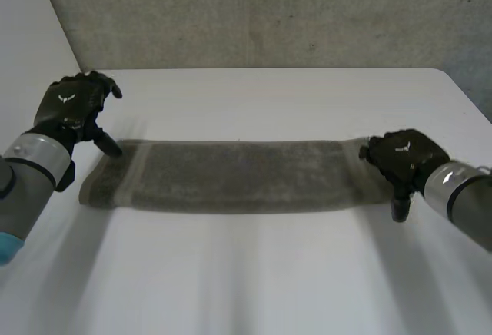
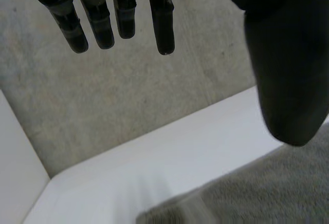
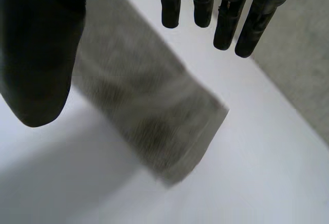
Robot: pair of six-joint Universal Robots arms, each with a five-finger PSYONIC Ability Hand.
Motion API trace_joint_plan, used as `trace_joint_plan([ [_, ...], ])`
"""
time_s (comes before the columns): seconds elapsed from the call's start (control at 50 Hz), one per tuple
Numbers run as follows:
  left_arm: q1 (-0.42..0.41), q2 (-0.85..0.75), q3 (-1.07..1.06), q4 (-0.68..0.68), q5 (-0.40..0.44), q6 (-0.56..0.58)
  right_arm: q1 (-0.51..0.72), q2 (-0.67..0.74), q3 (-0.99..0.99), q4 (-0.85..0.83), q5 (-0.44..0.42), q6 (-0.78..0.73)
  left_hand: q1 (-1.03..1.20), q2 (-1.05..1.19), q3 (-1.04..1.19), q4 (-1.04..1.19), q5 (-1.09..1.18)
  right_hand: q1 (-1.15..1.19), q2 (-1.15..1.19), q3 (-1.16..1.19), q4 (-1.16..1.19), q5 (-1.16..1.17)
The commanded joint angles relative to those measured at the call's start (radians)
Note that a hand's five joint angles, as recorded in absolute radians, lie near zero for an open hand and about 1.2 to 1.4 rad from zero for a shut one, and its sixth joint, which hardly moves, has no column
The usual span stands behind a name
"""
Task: Fold the towel.
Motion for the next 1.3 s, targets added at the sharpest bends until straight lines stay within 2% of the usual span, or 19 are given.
trace_joint_plan([
  [0.02,0.013,-0.029,-0.053,0.099,0.000,-0.015,-0.049,0.101,0.083,-0.277,0.004,-0.006,-0.070,-0.067,-0.077,-0.075,-0.050,-0.011,-0.026,-0.026,-0.039,-0.012],
  [0.2,0.023,-0.031,-0.122,0.243,0.003,-0.038,-0.086,0.189,0.108,-0.414,-0.006,-0.008,-0.070,-0.067,-0.077,-0.075,-0.050,0.116,0.100,0.100,0.088,0.114],
  [0.44,0.013,-0.034,-0.129,0.248,0.006,-0.068,-0.089,0.315,0.050,-0.480,-0.010,-0.009,-0.070,-0.067,-0.077,-0.075,-0.050,0.401,0.385,0.385,0.373,0.399],
  [0.46,0.012,-0.034,-0.129,0.248,0.006,-0.068,-0.091,0.333,0.031,-0.471,0.000,-0.015,-0.070,-0.067,-0.077,-0.075,-0.050,0.581,0.565,0.565,0.553,0.579],
  [0.48,0.012,-0.036,-0.129,0.248,0.006,-0.068,-0.092,0.336,0.016,-0.469,0.010,-0.009,-0.070,-0.067,-0.077,-0.075,-0.050,1.053,1.038,1.038,1.026,1.052],
  [0.52,0.013,-0.037,-0.129,0.248,0.006,-0.068,-0.104,0.324,0.010,-0.471,0.017,0.001,-0.070,-0.067,-0.077,-0.075,-0.050,1.162,1.146,1.146,1.134,1.160],
  [0.64,0.019,-0.039,-0.129,0.248,0.005,-0.072,-0.234,0.174,0.020,-0.485,0.056,0.001,-0.070,-0.067,-0.077,-0.075,-0.050,1.163,1.147,1.147,1.135,1.161],
  [0.84,0.018,-0.039,-0.129,0.248,0.003,-0.074,-0.353,0.143,-0.071,-0.460,0.076,-0.122,-0.070,-0.067,-0.077,-0.075,-0.050,1.163,1.147,1.147,1.135,1.161],
  [0.9,0.016,-0.039,-0.129,0.248,0.003,-0.074,-0.285,0.131,-0.081,-0.465,0.077,-0.206,-0.070,-0.067,-0.077,-0.075,-0.050,1.163,1.147,1.147,1.135,1.161],
  [0.94,0.018,-0.039,-0.129,0.246,0.003,-0.074,-0.076,0.109,-0.122,-0.471,0.091,-0.216,-0.070,-0.067,-0.077,-0.075,-0.050,1.163,1.147,1.147,1.135,1.161],
  [0.96,0.018,-0.039,-0.129,0.246,0.003,-0.074,-0.075,0.109,-0.122,-0.471,0.091,-0.216,-0.070,-0.067,-0.077,-0.075,-0.050,1.163,1.147,1.147,1.135,1.161],
  [1.0,0.019,-0.039,-0.130,0.246,0.003,-0.074,0.117,0.126,-0.177,-0.472,0.132,-0.212,-0.070,-0.067,-0.077,-0.075,-0.050,1.163,1.147,1.147,1.135,1.161],
  [1.02,0.019,-0.039,-0.130,0.246,0.003,-0.074,0.118,0.126,-0.177,-0.472,0.132,-0.212,-0.070,-0.067,-0.077,-0.075,-0.050,1.163,1.147,1.147,1.135,1.161],
  [1.06,0.019,-0.037,-0.135,0.246,0.003,-0.074,0.287,0.173,-0.208,-0.471,0.163,-0.212,-0.070,-0.067,-0.077,-0.075,-0.050,1.163,1.147,1.147,1.135,1.161],
  [1.16,0.021,-0.037,-0.139,0.248,0.003,-0.072,0.510,0.287,-0.262,-0.472,0.155,-0.209,-0.070,-0.067,-0.077,-0.075,-0.050,1.163,1.147,1.147,1.135,1.161],
  [1.18,0.019,-0.037,-0.139,0.248,0.005,-0.072,0.550,0.336,-0.286,-0.472,0.164,-0.213,-0.070,-0.067,-0.077,-0.075,-0.050,0.728,0.713,0.713,0.700,0.726],
  [1.2,0.019,-0.037,-0.139,0.248,0.005,-0.072,0.551,0.336,-0.286,-0.472,0.165,-0.213,-0.070,-0.067,-0.077,-0.075,-0.050,0.724,0.708,0.708,0.696,0.722],
  [1.22,0.019,-0.039,-0.139,0.248,0.005,-0.072,0.563,0.380,-0.305,-0.459,0.169,-0.218,-0.070,-0.067,-0.077,-0.075,-0.050,0.038,0.022,0.022,0.010,0.036],
  [1.3,0.018,-0.039,-0.139,0.248,0.005,-0.071,0.561,0.414,-0.302,-0.449,0.180,-0.210,-0.070,-0.067,-0.077,-0.075,-0.050,-0.059,-0.074,-0.074,-0.087,-0.060],
])
